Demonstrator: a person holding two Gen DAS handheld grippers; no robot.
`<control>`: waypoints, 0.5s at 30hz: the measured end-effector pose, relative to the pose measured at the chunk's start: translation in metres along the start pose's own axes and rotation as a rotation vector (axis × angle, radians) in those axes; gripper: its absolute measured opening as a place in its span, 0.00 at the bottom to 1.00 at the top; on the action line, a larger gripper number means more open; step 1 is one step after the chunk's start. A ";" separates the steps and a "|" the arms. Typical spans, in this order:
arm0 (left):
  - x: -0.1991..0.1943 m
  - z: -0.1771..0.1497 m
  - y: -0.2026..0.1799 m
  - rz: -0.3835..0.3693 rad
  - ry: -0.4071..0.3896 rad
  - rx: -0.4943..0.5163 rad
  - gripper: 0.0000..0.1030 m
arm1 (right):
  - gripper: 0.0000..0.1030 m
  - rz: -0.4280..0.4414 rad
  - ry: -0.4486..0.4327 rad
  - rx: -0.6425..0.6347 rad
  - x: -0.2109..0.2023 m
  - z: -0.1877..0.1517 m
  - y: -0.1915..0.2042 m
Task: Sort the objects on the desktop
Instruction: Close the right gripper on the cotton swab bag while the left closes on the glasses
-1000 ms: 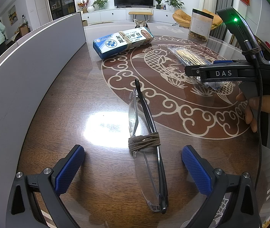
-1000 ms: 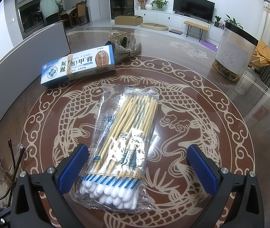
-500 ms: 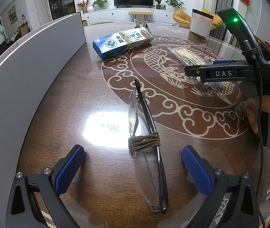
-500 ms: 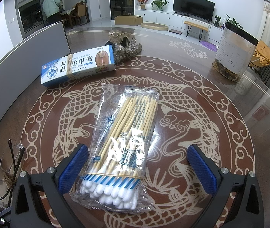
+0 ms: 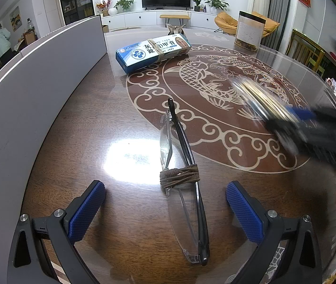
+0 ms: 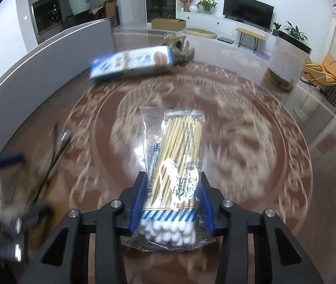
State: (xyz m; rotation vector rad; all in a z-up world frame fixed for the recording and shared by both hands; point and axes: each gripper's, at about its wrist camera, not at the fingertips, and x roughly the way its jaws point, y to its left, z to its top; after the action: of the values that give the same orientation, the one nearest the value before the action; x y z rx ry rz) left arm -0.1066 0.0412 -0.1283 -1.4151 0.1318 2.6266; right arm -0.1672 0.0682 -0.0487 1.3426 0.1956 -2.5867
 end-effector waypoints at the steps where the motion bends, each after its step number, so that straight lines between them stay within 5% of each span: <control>1: 0.000 0.000 0.000 0.000 0.000 0.000 1.00 | 0.41 -0.002 -0.002 0.007 -0.008 -0.012 0.001; 4: 0.000 0.000 0.000 0.000 0.000 0.000 1.00 | 0.42 -0.020 -0.022 0.043 -0.029 -0.044 0.002; 8: 0.000 0.000 0.000 0.000 0.000 0.000 1.00 | 0.75 -0.067 -0.044 0.106 -0.034 -0.062 -0.008; 15: 0.000 0.000 0.000 0.000 0.000 0.000 1.00 | 0.87 -0.074 -0.028 0.110 -0.026 -0.052 -0.008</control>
State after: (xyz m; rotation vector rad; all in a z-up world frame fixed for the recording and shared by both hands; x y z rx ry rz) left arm -0.1063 0.0410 -0.1281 -1.4145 0.1318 2.6268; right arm -0.1132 0.0906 -0.0568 1.3584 0.1016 -2.7124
